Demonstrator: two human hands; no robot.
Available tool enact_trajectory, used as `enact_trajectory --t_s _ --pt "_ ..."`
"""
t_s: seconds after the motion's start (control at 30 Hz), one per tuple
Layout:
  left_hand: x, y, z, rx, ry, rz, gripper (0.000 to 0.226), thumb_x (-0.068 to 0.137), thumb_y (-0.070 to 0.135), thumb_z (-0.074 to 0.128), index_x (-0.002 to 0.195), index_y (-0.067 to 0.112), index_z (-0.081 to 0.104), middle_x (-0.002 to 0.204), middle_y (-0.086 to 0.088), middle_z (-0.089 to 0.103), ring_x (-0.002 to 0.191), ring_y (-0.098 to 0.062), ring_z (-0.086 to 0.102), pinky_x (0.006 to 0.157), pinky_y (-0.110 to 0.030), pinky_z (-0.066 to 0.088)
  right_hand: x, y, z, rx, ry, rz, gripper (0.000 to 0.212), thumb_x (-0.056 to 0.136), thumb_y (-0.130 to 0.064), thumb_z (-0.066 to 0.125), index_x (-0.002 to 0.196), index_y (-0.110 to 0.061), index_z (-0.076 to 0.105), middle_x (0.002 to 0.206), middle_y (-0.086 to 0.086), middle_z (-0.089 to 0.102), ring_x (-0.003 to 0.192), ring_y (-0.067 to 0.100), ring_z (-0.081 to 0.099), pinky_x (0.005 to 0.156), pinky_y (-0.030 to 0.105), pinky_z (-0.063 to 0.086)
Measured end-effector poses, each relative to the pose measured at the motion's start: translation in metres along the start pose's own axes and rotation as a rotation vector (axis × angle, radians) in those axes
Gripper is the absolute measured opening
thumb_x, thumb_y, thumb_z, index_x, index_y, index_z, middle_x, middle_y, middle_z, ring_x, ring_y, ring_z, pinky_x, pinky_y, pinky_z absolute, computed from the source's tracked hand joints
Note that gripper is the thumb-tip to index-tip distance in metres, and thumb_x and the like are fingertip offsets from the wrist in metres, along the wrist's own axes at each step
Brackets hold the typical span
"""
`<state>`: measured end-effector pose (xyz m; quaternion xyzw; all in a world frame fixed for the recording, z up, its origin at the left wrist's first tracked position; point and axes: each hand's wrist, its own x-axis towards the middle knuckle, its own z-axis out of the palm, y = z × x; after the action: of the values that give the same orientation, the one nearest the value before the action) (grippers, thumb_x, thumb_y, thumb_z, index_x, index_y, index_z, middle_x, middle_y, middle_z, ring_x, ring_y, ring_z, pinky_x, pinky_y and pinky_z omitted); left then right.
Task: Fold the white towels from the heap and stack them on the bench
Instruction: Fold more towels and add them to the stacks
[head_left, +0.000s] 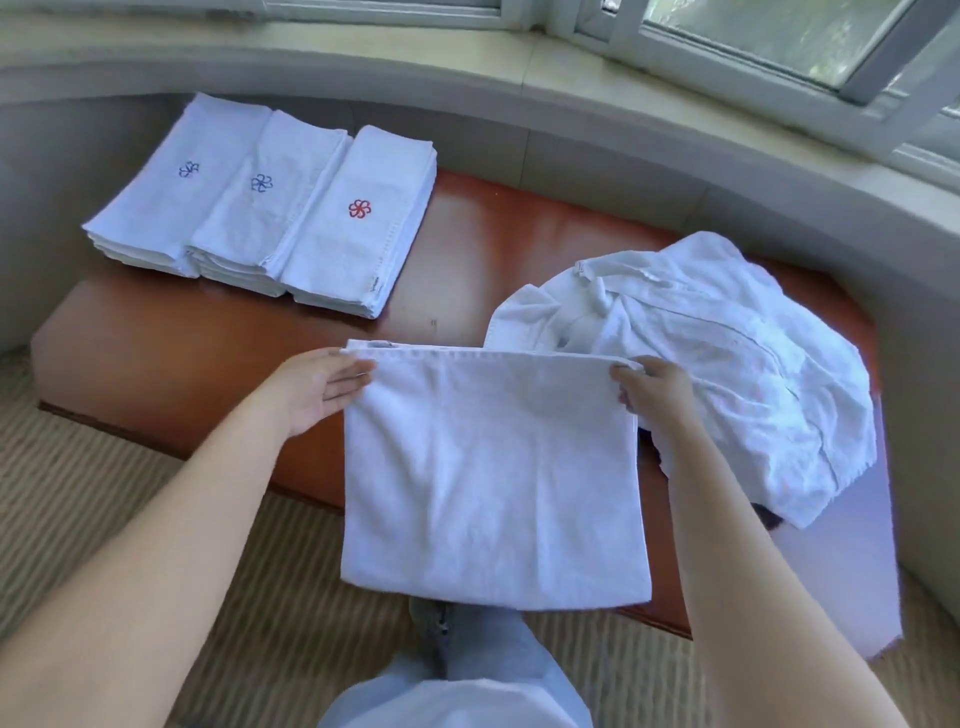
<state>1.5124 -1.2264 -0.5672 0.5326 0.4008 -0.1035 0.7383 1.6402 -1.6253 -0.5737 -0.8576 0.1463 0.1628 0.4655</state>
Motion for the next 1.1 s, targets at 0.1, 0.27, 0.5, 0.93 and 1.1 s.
enact_trajectory --t_s 0.1,0.27,0.5,0.93,1.1 --pt "0.034 -0.015 0.015 -0.008 0.086 -0.054 0.01 0.102 0.015 0.062 0.105 0.022 0.056 0.111 -0.007 0.075 0.103 -0.022 0.07 0.09 -0.034 0.053 0.028 0.028 0.026 0.05 -0.052 0.062 0.01 0.08 -0.02 0.064 0.08 -0.018 0.074 0.071 0.008 0.074 0.062 0.02 0.064 0.068 0.038 0.052" --pt "0.068 -0.015 0.025 -0.048 0.113 -0.059 0.021 0.098 0.02 0.068 0.114 0.027 0.057 0.121 0.0 0.073 0.112 -0.017 0.067 0.089 -0.033 0.054 0.054 0.043 0.038 0.269 -0.091 0.126 0.011 0.082 -0.017 0.069 0.09 -0.021 0.076 0.087 0.006 0.076 0.077 0.015 0.071 0.078 0.029 0.058" --pt "0.075 -0.037 0.015 0.051 0.283 -0.098 0.03 0.091 0.039 0.075 0.107 0.015 0.066 0.107 -0.004 0.075 0.093 -0.015 0.072 0.079 -0.03 0.057 0.052 0.061 0.032 0.433 -0.093 0.269 0.021 0.087 -0.033 0.073 0.096 -0.014 0.075 0.089 0.004 0.076 0.078 0.017 0.076 0.074 0.027 0.061" --pt "0.016 -0.167 -0.032 0.392 0.228 -0.194 0.017 0.094 0.023 0.072 0.104 0.011 0.066 0.113 -0.001 0.07 0.097 -0.019 0.072 0.072 -0.027 0.058 -0.041 0.163 0.038 0.177 -0.082 0.353 0.017 0.08 -0.022 0.064 0.095 -0.014 0.068 0.09 0.002 0.07 0.072 0.016 0.064 0.069 0.035 0.055" --pt "0.011 -0.21 -0.038 0.515 0.251 -0.208 0.011 0.097 0.02 0.066 0.101 0.012 0.06 0.114 -0.002 0.065 0.103 -0.02 0.068 0.083 -0.033 0.058 -0.061 0.192 0.049 0.033 -0.134 0.35 0.016 0.088 -0.019 0.062 0.101 -0.011 0.066 0.093 0.003 0.07 0.074 0.018 0.064 0.073 0.036 0.057"
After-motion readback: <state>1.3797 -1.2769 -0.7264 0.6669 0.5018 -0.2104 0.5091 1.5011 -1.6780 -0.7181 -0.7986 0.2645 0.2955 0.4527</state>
